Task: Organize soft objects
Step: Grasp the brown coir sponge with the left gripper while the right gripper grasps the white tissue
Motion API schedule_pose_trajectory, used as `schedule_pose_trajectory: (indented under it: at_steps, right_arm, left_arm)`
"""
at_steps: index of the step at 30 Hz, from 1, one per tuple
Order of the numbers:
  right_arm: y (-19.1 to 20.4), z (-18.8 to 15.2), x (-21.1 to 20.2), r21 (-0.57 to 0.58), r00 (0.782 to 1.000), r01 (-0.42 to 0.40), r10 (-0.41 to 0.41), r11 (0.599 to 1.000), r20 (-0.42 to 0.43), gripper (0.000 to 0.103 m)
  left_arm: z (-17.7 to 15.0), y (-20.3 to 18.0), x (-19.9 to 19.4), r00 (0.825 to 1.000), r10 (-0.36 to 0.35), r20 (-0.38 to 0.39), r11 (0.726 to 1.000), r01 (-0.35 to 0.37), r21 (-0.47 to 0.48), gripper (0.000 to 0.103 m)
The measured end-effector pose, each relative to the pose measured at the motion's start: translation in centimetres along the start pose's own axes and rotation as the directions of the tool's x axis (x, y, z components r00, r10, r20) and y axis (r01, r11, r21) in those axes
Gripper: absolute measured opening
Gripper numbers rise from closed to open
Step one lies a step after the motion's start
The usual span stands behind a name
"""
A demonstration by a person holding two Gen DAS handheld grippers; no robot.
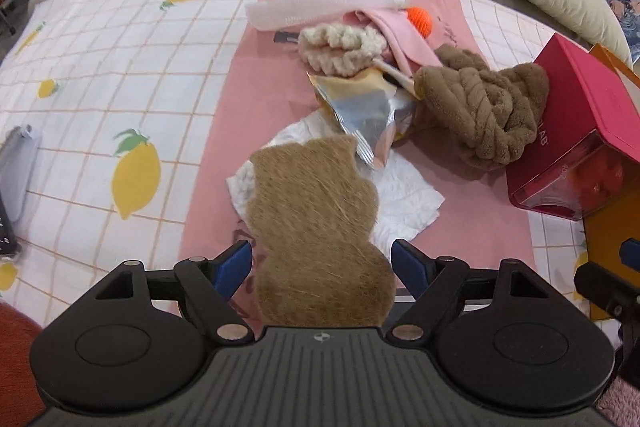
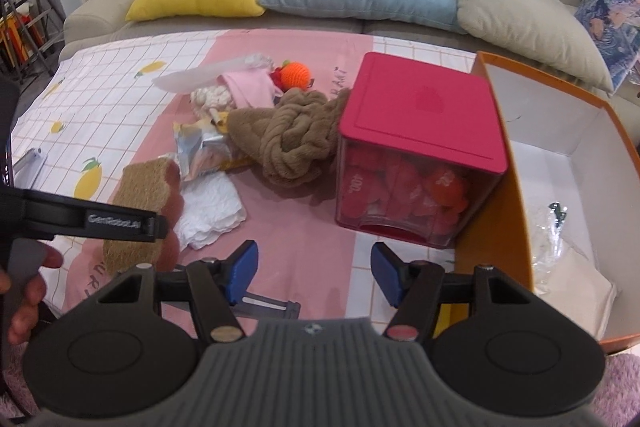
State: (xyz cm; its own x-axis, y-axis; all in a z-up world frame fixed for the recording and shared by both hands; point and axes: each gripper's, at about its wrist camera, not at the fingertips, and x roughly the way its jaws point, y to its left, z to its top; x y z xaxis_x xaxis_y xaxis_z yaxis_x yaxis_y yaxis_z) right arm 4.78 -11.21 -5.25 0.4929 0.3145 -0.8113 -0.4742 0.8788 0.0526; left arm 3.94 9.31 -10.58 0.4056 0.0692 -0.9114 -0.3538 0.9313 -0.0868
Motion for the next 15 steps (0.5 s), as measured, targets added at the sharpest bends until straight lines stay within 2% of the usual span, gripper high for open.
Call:
schedule_pose_trajectory:
  at_steps: [6,12,15]
  right_arm:
    - [0.5,-0.1,1.0,-0.023,1.000,-0.010,0.010,1.000,-0.028,0.062]
    - [1.1,-0.3,1.8,-0.054,0.998,-0.040,0.037,0.998,-0.052,0.061]
    - [1.7,-0.2,2.1,-0.088,0.996,-0.079,0.076,0.993,-0.045,0.061]
  left_arm:
    - [0.0,0.1,0.8,1.000,-0.021,-0.017,1.000,0.021,-0.002,0.085]
    - [-0.1,0.2,0.3,1.000,-0.025,0.008,1.000,0.025,0.003,0.083]
    - [0.1,0.5,-0.8,0.999,-0.030,0.041,1.000,0.030,-0.005,0.083]
